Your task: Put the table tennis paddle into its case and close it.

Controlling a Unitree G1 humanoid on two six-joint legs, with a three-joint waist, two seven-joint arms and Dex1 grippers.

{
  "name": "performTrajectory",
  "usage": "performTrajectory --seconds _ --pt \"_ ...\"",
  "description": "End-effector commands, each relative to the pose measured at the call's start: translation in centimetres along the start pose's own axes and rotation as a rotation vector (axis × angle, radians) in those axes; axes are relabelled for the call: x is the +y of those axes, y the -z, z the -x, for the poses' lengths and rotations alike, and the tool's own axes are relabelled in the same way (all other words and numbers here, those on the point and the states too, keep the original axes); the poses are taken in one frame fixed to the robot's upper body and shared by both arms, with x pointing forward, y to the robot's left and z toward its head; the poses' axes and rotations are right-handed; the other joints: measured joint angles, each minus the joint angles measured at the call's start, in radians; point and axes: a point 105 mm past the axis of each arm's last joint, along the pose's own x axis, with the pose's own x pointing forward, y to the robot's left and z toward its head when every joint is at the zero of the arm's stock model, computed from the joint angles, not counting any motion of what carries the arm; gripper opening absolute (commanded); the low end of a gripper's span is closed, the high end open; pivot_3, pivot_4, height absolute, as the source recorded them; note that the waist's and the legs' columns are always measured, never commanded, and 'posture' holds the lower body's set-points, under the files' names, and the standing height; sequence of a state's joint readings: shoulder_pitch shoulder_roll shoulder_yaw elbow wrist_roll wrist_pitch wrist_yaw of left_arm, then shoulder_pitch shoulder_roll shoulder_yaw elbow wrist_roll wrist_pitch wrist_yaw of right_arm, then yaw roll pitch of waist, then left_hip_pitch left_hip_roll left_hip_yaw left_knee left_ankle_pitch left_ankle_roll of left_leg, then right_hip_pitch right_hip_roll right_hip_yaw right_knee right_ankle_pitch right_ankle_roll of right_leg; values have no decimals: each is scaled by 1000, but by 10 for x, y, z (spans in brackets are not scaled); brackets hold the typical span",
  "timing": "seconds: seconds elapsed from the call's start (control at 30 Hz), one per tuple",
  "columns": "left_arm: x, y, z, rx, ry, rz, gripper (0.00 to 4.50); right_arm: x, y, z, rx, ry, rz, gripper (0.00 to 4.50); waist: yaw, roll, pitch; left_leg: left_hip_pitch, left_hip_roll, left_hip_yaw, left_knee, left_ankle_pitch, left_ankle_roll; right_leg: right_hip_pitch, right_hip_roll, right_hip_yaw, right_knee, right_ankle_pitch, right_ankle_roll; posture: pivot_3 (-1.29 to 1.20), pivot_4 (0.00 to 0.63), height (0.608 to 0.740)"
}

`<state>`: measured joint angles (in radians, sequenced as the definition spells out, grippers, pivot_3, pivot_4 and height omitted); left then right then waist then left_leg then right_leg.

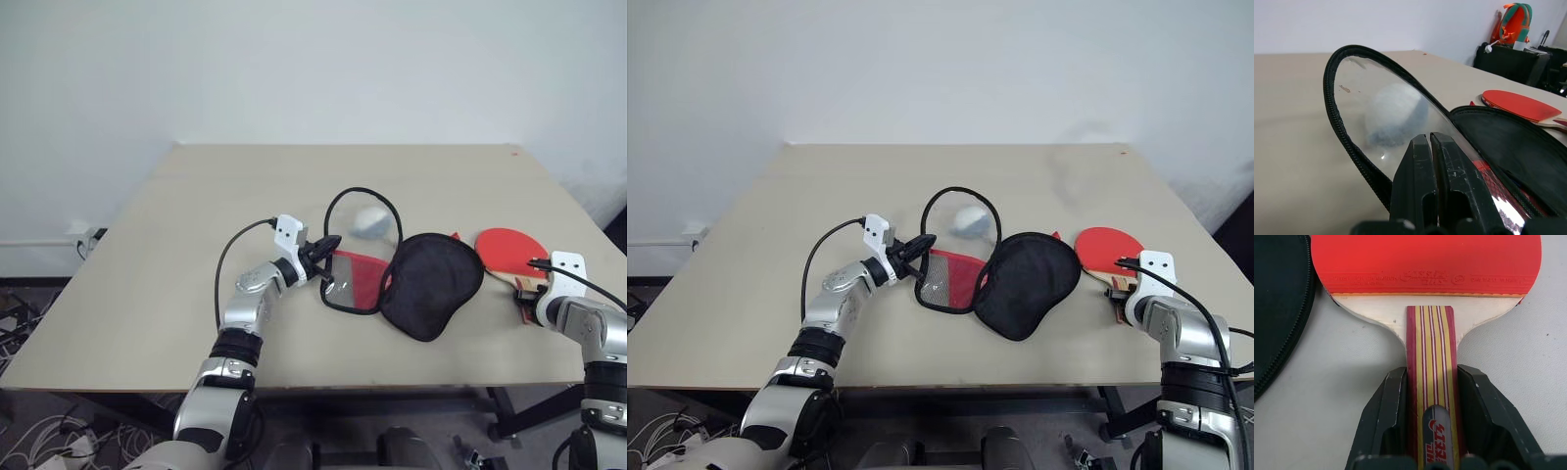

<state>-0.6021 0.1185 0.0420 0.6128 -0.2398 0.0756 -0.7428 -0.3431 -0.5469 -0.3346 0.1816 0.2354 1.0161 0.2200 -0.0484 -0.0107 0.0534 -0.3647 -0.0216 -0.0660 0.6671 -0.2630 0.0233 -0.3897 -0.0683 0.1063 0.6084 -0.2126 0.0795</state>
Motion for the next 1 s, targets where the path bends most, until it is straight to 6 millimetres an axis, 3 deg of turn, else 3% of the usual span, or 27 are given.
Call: performTrajectory --seconds 0.03,0.27,0.43,0.67,0.77,1.0 --pt "-1 -16 -4 -47 13 -36 0 -6 -21 3 -83 42 -23 1176 0 0 0 0 0 0 0 0 0 0 0 0 0 0 0 0 0 740" --pt "-1 -16 -4 -47 12 -36 0 -11 -37 5 -154 101 -50 1176 0 1 0 0 -1 1 1 1 2 0 0 2 0 0 0 0 0 740" --pt "-1 -17 -4 -48 11 -37 0 -4 -59 15 -229 117 -57 1176 0 1 0 -1 -1 0 -2 1 2 -2 0 2 0 0 0 0 0 740" --pt "-2 -17 -6 -49 16 -38 0 20 -83 36 -288 110 -37 1176 1 2 0 -2 -1 0 -5 1 2 -4 0 2 0 0 1 0 0 740" --pt "-2 -17 -7 -49 16 -38 0 26 -86 43 -268 118 -58 1176 2 2 0 -2 -1 0 -5 1 2 -3 0 2 0 0 1 0 0 740" --pt "-2 -17 -7 -48 19 -38 0 70 -84 55 -171 -77 -255 1176 1 3 0 -2 -1 -1 -5 1 2 -4 0 2 1 0 0 0 0 740"
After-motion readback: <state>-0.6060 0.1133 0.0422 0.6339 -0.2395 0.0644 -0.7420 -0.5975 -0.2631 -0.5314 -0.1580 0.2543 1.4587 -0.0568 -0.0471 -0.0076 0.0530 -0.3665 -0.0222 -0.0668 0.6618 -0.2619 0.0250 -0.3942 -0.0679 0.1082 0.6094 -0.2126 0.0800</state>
